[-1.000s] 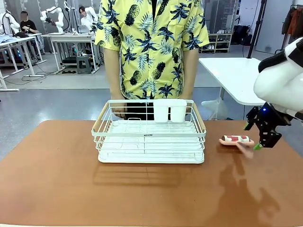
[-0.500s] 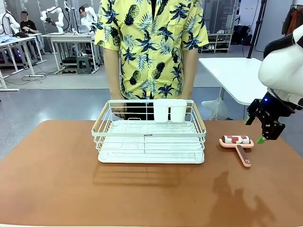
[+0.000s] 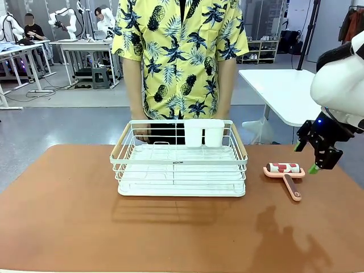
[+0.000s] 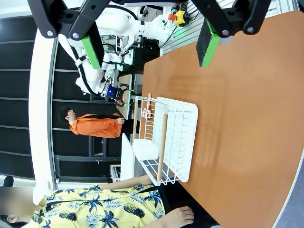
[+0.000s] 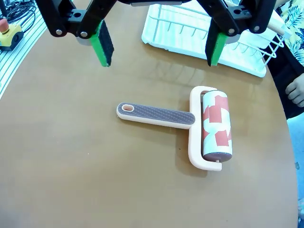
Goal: Clean the table.
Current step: Place the Lint Roller down when the Dish drying rack is positioned in the middle of the table.
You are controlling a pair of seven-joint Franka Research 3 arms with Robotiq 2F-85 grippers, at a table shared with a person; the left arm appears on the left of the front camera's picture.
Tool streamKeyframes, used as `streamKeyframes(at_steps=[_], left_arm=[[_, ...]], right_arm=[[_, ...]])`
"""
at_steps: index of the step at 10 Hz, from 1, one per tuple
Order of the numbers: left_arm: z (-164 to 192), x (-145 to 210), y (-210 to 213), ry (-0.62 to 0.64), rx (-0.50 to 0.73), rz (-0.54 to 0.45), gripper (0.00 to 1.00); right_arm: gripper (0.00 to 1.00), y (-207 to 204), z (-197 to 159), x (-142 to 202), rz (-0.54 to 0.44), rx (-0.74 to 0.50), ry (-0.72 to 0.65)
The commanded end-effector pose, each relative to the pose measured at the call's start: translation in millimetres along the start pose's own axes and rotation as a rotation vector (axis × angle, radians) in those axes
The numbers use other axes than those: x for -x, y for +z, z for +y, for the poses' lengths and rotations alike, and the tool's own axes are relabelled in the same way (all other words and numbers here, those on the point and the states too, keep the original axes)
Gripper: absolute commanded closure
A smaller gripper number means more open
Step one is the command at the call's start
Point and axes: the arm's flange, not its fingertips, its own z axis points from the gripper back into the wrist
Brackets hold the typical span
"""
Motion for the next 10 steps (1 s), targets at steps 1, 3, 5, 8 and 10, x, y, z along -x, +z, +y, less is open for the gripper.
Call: streamKeyframes(at_steps=[1, 3, 5, 8, 10], left_arm=[[0.0, 2.7, 1.5, -0.005, 0.014, -0.005, 0.0], [0.0, 2.7, 1.5, -0.005, 0.014, -0.005, 0.0], [0.0, 2.7, 1.5, -0.005, 0.014, -0.005, 0.0], [0.0, 2.7, 1.5, -0.005, 0.014, -0.005, 0.0], [0.0, 2.7, 1.5, -0.005, 0.014, -0.005, 0.0]], right_arm=[[0.0, -2.0, -2.7, -1.3, -0.006, -0.011, 0.002], [0.0, -2.0, -2.7, -1.3, -0.006, -0.011, 0.002], [0.0, -2.0, -2.7, -1.3, -0.006, -0.011, 0.002], [0.0, -2.0, -2.7, -1.3, -0.006, -0.011, 0.002], [0.0, -2.0, -2.7, -1.3, -0.006, -0.011, 0.002]])
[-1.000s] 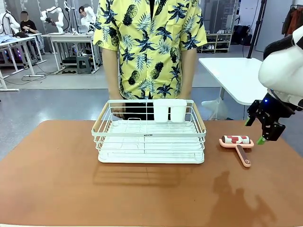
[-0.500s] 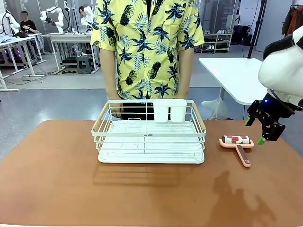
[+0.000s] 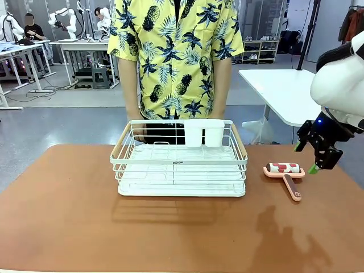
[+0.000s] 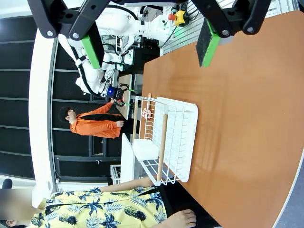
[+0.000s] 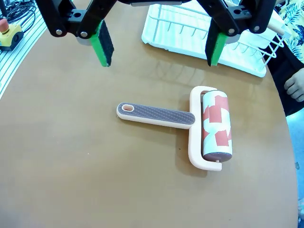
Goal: Clean the table.
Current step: Place the Lint Roller down when the Dish drying rack is positioned in the middle of the table.
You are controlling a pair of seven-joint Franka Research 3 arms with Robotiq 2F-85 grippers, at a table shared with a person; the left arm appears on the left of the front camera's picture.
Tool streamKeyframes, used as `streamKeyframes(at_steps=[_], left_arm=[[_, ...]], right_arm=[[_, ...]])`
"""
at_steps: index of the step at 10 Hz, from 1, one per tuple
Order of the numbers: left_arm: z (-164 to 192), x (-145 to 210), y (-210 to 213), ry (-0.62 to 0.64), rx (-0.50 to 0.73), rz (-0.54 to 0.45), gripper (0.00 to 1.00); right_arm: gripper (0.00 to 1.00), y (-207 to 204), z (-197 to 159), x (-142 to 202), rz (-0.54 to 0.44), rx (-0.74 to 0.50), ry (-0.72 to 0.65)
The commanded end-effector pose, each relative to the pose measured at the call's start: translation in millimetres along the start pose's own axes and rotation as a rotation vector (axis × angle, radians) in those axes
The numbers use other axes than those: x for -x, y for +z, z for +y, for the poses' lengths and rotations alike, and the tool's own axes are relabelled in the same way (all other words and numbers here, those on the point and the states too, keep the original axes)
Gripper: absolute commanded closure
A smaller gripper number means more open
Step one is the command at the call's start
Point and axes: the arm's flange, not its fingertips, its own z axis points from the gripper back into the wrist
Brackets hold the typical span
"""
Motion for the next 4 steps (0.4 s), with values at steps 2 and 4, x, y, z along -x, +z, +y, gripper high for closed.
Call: streamKeyframes(at_steps=[2, 4], left_arm=[[0.0, 2.7, 1.5, -0.005, 0.014, -0.005, 0.0], [0.0, 2.7, 1.5, -0.005, 0.014, -0.005, 0.0]], right_arm=[[0.0, -2.0, -2.7, -1.3, -0.006, -0.011, 0.002], [0.0, -2.0, -2.7, -1.3, -0.006, -0.011, 0.002]])
